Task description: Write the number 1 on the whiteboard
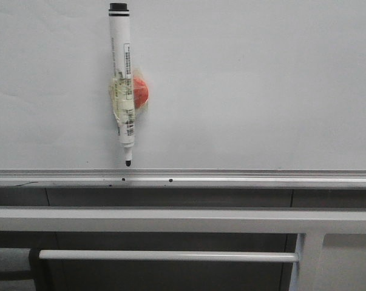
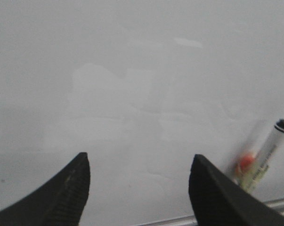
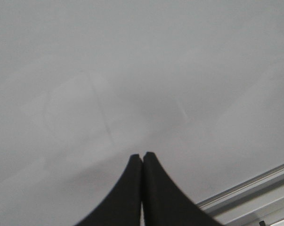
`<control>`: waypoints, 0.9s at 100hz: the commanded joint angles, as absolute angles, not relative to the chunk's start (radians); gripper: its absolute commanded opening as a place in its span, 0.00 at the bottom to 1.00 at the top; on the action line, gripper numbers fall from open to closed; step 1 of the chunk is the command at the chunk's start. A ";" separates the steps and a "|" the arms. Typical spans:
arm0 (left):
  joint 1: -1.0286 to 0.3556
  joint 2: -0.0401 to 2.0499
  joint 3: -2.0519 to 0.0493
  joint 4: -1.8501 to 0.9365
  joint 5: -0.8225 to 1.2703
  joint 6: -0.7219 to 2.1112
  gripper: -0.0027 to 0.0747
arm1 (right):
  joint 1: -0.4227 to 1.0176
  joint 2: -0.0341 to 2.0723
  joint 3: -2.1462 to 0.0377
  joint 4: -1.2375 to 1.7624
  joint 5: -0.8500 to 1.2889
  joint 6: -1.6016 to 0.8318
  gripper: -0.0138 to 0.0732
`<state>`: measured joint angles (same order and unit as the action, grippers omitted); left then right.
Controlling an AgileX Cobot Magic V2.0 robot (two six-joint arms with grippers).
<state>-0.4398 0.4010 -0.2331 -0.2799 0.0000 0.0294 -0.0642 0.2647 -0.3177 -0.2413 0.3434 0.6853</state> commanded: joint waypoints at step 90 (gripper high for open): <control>-1.113 1.328 -0.112 -0.442 -1.221 -0.080 0.42 | -0.030 0.281 -0.357 -0.247 0.297 0.451 0.09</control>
<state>-1.0412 1.2305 -0.0877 -0.3968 -0.9857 -0.0575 -0.0528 0.2647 -0.3177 -0.2403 0.3594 0.5652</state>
